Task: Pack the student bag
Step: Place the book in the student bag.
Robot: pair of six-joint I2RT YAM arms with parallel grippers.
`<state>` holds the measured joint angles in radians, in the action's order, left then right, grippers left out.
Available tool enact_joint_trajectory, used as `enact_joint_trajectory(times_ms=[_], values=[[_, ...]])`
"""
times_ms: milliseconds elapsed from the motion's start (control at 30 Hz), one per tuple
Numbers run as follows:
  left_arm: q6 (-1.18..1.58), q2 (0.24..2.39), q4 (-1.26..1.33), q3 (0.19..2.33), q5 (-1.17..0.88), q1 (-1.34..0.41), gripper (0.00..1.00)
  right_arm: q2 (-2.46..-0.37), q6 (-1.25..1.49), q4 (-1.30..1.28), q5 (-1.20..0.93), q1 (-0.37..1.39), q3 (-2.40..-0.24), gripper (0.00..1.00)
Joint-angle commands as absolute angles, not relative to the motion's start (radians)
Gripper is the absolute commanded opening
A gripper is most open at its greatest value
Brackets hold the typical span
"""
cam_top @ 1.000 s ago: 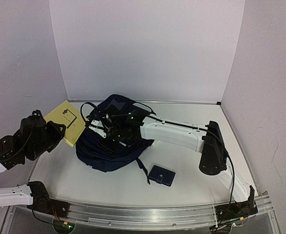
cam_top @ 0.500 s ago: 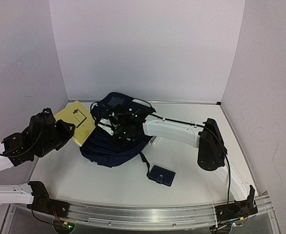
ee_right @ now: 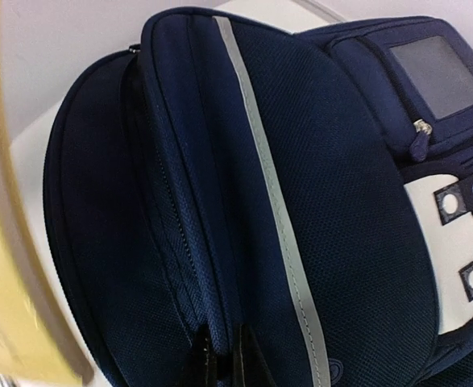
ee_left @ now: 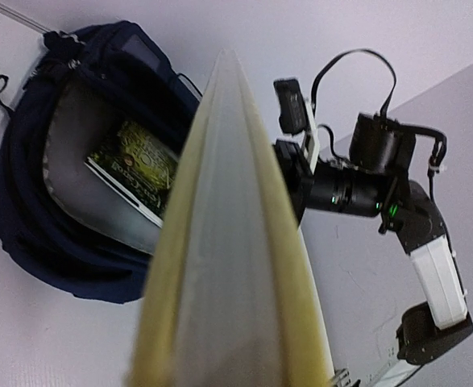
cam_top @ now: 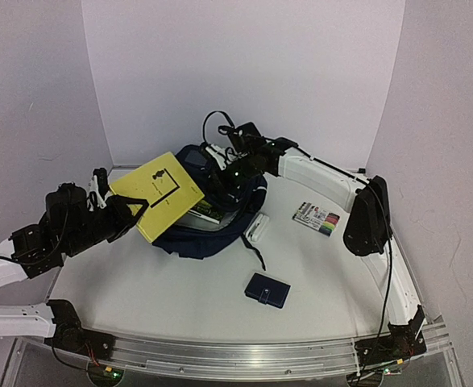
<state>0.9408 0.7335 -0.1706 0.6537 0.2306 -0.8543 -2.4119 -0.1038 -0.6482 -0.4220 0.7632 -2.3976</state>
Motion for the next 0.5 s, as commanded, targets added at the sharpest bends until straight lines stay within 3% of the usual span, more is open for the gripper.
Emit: enact_joint_trajectory(times_ms=[0,267,467], values=[[0.916,0.753,0.027,0.651,0.050,-0.856,0.00,-2.358,-0.008,-0.585,-0.529,0.730,-2.507,0.00],[1.068,0.718,0.022,0.538,0.153,-0.856,0.00,-2.305,0.052,-0.558,-0.594,0.728,-2.521,0.00],[1.149,0.806,0.114,0.509,0.200,-0.854,0.00,-2.267,0.070,-0.545,-0.672,0.739,-2.485,0.00]])
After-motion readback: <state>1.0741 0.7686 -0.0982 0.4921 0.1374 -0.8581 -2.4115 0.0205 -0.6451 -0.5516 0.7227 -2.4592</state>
